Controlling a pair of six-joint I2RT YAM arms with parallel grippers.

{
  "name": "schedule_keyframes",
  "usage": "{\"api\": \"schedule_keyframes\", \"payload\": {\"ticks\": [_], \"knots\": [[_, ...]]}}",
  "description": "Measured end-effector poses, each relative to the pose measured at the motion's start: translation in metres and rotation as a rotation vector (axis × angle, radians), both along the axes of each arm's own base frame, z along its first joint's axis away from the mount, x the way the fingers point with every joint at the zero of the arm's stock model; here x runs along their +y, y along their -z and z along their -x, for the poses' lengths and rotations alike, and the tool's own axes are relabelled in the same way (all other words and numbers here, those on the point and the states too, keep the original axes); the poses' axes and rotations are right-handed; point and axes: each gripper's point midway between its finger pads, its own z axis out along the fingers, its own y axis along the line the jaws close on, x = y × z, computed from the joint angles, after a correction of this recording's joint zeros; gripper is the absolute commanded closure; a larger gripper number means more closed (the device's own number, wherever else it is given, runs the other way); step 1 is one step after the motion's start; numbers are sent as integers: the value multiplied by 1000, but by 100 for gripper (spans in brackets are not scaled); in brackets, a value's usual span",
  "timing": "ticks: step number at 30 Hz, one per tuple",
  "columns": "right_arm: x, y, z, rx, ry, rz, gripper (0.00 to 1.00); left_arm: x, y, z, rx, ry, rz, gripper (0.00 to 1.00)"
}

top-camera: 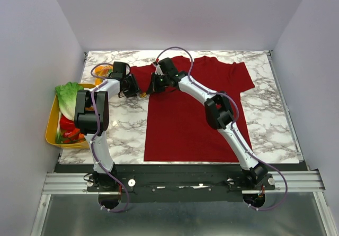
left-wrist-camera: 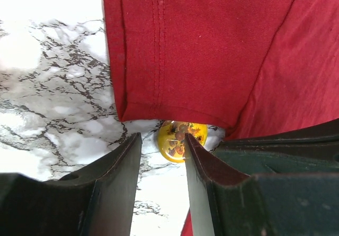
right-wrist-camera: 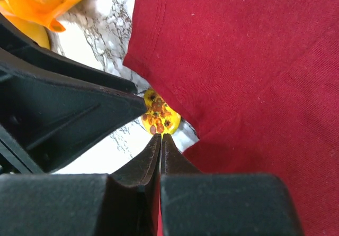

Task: Pin the brooch onto the clothing

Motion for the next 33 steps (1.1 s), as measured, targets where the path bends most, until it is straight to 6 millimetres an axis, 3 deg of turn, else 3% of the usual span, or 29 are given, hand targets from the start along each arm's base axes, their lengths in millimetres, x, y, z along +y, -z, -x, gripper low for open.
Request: {"api": "schedule_keyframes", "payload": {"ticks": [8, 23, 30, 33], "knots": [[4, -5, 4, 76, 24, -24, 90, -3, 1, 1, 6, 8, 13, 56], [3, 10, 22, 227, 41, -16, 90, -14, 2, 6, 19, 39, 40, 64], [2, 10, 26, 240, 17, -30, 90, -11, 3, 6, 22, 32, 21, 68], [-6, 12, 30, 249, 17, -15, 89, -6, 1, 9, 19, 25, -17, 67]]}}
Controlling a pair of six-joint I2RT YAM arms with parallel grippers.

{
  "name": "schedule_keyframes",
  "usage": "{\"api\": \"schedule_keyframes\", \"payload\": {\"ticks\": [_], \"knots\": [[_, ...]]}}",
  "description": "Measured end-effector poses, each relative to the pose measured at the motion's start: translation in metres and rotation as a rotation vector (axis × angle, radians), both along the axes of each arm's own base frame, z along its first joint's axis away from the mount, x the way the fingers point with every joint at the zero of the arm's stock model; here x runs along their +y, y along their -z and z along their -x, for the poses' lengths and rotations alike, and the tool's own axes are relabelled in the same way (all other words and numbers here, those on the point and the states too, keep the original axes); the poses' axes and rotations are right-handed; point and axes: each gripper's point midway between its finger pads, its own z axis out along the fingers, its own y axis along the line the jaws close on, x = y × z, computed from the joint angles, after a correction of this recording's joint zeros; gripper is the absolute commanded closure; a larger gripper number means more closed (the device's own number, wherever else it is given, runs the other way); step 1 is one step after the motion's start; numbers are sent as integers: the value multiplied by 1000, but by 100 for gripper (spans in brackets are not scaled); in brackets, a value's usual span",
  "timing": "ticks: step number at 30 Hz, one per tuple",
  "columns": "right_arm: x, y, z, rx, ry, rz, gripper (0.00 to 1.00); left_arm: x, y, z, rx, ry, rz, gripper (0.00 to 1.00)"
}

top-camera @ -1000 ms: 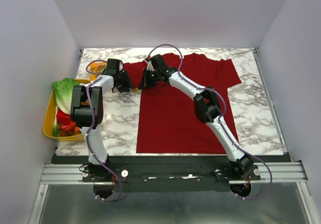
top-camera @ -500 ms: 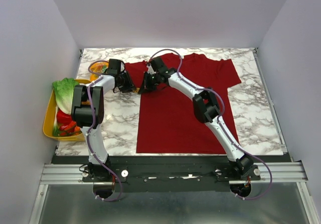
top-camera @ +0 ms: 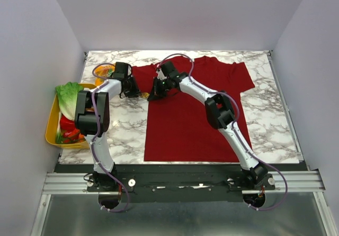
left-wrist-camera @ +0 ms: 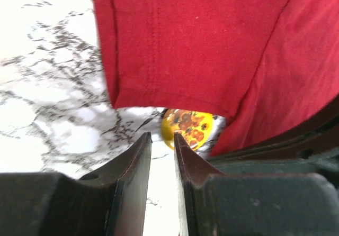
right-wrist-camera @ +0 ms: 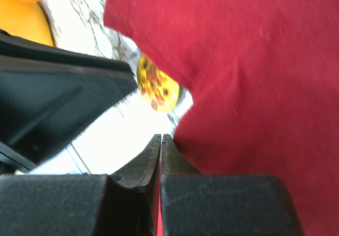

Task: Pin the brooch onto the clothing

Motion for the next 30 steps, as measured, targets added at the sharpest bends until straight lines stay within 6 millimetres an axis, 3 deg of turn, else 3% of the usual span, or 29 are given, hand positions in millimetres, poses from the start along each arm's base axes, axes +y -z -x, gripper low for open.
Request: {"api": "schedule_keyframes", "payload": {"ticks": [4, 10, 14, 17, 23, 30], "knots": [[-11, -17, 1, -16, 3, -1, 89, 3, -3, 1, -8, 9, -61, 63], [-34, -83, -12, -120, 32, -59, 88, -10, -21, -10, -46, 52, -159, 62], [-56, -113, -29, -182, 71, -88, 87, -24, -28, -28, -84, 78, -216, 63], [-73, -111, -40, -183, 103, -85, 87, -30, -21, -29, -63, 97, -262, 63], [-106, -79, -49, -123, 153, -37, 87, -27, 0, -21, -13, 108, -332, 64], [-111, -75, -50, -126, 151, -27, 87, -24, 3, -21, -25, 92, -366, 64]]}}
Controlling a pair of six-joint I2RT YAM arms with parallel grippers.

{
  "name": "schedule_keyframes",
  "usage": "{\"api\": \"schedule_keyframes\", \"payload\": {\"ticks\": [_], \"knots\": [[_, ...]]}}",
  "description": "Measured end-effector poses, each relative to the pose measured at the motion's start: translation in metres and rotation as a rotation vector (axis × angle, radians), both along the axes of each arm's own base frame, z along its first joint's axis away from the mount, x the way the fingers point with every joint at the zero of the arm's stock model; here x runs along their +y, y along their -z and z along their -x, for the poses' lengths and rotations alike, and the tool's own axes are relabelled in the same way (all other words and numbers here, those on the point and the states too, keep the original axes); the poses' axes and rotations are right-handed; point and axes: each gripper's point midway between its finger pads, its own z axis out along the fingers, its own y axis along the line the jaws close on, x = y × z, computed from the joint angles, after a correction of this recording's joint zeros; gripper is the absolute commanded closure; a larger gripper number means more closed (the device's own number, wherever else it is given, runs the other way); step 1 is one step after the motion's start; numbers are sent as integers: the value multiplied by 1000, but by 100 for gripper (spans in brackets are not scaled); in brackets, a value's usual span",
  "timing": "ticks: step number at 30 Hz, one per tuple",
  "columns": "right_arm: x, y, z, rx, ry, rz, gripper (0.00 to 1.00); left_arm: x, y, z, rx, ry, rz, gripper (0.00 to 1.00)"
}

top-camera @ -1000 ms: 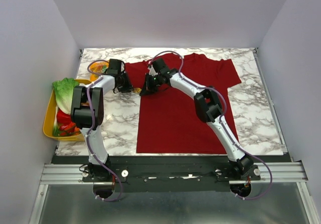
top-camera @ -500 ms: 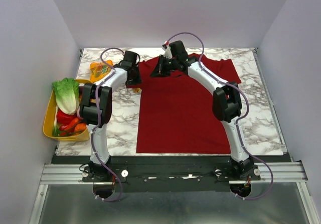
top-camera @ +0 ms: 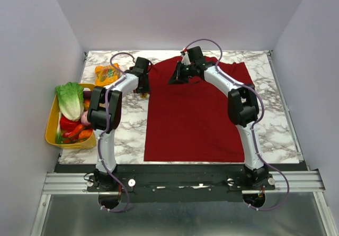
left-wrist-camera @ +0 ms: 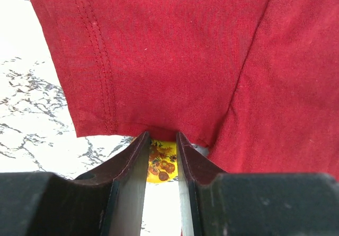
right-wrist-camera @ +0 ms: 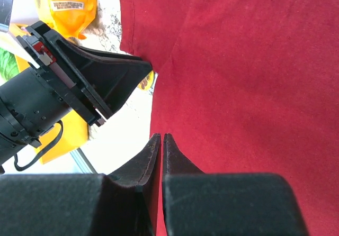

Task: Pin the brooch onto the clothing

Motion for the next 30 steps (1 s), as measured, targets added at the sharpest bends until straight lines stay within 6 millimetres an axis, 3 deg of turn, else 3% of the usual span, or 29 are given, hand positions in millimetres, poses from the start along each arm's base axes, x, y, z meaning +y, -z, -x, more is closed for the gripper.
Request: {"api": "schedule_keyframes", "payload": {"ticks": [13, 22, 30], "knots": [[-5, 7, 10, 3, -29, 33, 87, 7, 3, 25, -18, -8, -42, 66], [-15, 19, 32, 22, -68, 101, 86, 14, 4, 64, 0, -12, -33, 67], [-5, 27, 65, 28, -148, 157, 82, 9, 1, 95, -3, -3, 54, 60]]}}
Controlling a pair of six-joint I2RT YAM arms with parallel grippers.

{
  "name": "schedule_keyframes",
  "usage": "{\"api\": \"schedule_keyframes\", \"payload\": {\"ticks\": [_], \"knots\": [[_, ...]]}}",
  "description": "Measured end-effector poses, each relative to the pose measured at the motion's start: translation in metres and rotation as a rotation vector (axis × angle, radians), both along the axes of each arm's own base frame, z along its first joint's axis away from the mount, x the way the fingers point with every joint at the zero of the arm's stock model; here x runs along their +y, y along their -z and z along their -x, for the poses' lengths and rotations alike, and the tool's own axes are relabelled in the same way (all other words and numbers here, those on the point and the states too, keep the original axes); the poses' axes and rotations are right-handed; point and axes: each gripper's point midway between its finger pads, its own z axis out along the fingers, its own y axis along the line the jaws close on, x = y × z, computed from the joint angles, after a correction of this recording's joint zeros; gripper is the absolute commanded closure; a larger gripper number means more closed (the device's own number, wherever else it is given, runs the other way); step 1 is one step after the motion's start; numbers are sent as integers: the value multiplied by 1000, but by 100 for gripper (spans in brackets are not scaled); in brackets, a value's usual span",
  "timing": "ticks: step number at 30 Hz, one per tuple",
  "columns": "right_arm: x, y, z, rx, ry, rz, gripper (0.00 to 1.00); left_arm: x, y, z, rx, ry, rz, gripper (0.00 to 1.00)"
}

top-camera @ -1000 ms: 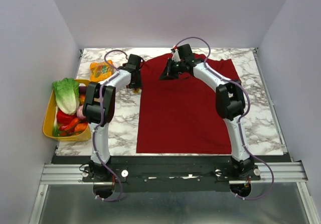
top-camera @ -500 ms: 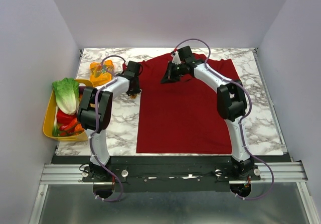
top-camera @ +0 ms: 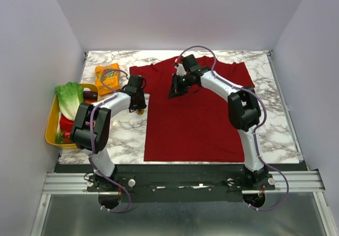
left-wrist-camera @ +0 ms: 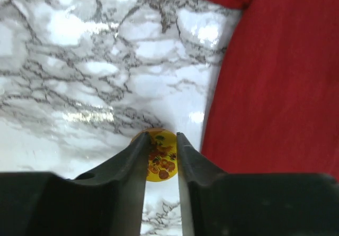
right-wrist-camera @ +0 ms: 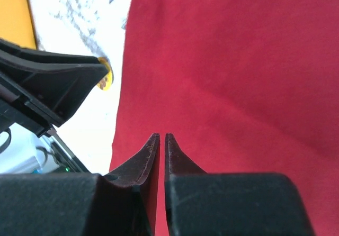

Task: Pin the brooch onto the clothing

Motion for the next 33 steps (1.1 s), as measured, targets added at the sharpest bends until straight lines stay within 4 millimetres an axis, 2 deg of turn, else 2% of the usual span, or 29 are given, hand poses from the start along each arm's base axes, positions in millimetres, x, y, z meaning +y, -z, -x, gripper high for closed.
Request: {"api": "schedule_keyframes", "payload": {"ticks": [2, 3, 7, 12, 16, 18, 21, 27, 33], "knots": [[7, -2, 7, -11, -28, 0, 79, 1, -2, 6, 8, -8, 9, 57], [12, -4, 11, -17, -42, -1, 71, 1, -4, 8, 10, -10, 12, 57], [32, -6, 30, -26, -103, -8, 59, 2, -15, 9, -2, -21, 36, 56], [67, -13, 49, -32, -177, -47, 59, 9, -18, 13, -6, -48, 82, 56], [94, -10, 55, -21, -213, -84, 59, 24, -4, 24, 32, -92, 161, 57], [100, -1, 57, -2, -215, -83, 59, 31, 3, 28, 49, -127, 215, 57], [106, 14, 59, 30, -211, -74, 59, 35, 1, 24, 37, -146, 281, 57], [114, 38, 56, 78, -190, -63, 61, 20, 0, 18, 31, -105, 381, 59], [121, 44, 51, 99, -170, -73, 62, 13, 0, 15, 30, -83, 424, 60]]}}
